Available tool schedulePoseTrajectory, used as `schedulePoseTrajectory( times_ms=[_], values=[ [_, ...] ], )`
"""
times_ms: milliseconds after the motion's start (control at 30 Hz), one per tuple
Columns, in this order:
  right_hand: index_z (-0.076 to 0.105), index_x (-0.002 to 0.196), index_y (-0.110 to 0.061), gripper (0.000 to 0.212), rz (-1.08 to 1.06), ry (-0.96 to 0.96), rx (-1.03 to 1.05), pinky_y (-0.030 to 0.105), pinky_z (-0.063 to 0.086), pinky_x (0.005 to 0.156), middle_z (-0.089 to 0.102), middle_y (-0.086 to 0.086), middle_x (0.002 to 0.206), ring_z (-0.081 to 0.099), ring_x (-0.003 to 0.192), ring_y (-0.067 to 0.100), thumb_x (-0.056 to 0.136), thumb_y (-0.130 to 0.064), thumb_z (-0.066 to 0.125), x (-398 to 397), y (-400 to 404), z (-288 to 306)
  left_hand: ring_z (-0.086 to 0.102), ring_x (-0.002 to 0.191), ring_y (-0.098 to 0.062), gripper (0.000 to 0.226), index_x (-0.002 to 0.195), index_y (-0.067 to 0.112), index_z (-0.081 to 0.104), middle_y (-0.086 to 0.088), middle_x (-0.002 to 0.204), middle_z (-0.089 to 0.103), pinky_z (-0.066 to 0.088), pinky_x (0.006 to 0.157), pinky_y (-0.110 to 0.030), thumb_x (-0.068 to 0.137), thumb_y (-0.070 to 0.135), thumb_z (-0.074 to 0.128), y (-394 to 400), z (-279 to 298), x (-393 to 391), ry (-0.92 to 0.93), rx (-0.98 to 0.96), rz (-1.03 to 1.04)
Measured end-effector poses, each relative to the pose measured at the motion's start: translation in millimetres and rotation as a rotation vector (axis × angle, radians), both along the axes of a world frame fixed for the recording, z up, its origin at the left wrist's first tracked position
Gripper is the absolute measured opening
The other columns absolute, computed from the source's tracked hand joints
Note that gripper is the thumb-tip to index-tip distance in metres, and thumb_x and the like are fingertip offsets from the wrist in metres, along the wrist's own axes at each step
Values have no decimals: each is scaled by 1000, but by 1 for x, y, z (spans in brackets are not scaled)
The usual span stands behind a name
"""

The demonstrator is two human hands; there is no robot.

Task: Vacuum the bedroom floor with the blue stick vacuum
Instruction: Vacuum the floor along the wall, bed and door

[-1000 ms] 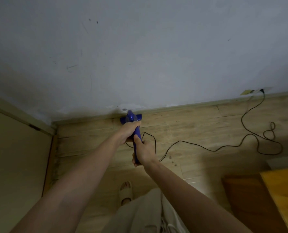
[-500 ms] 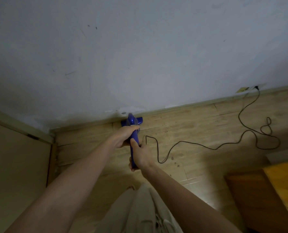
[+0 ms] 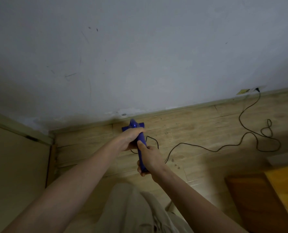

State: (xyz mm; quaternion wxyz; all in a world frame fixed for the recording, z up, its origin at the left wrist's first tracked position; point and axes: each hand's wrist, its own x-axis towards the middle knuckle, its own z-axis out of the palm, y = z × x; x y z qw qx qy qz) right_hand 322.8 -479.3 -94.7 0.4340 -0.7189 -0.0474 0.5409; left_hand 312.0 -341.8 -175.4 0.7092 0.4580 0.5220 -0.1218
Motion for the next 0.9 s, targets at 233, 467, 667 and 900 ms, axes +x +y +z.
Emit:
schedulePoseTrajectory(
  times_ms=[233,467,667,900],
  values=[
    [47,101,-13,31,46,-9,-21,22,41,40,54,5,66,51,45,13,103,-42,37,8,4,-14,61,71,-23,26,98,6,57,-11,82,61,56,75,-37,87,30,59,-4,-4,7,16,62,35],
    [43,91,-21,27,24,-20,-70,24,42,41,55,5,67,51,45,13,103,-44,36,1,-10,-14,61,80,-26,20,93,7,57,-14,87,62,54,84,-39,88,27,53,-16,-5,8,62,119,-61],
    [45,105,-15,30,25,63,-44,23,41,40,53,6,69,50,42,12,103,-43,36,1,-19,3,61,81,-24,29,107,3,56,-15,94,63,55,81,-36,85,21,60,-20,1,0,49,24,-49],
    [48,103,-12,32,16,-3,-8,26,42,41,54,6,60,52,40,15,103,-42,36,0,-8,-5,57,72,-22,28,104,5,57,-10,84,58,53,72,-34,80,20,60,-14,10,0,3,37,5]
  ],
)
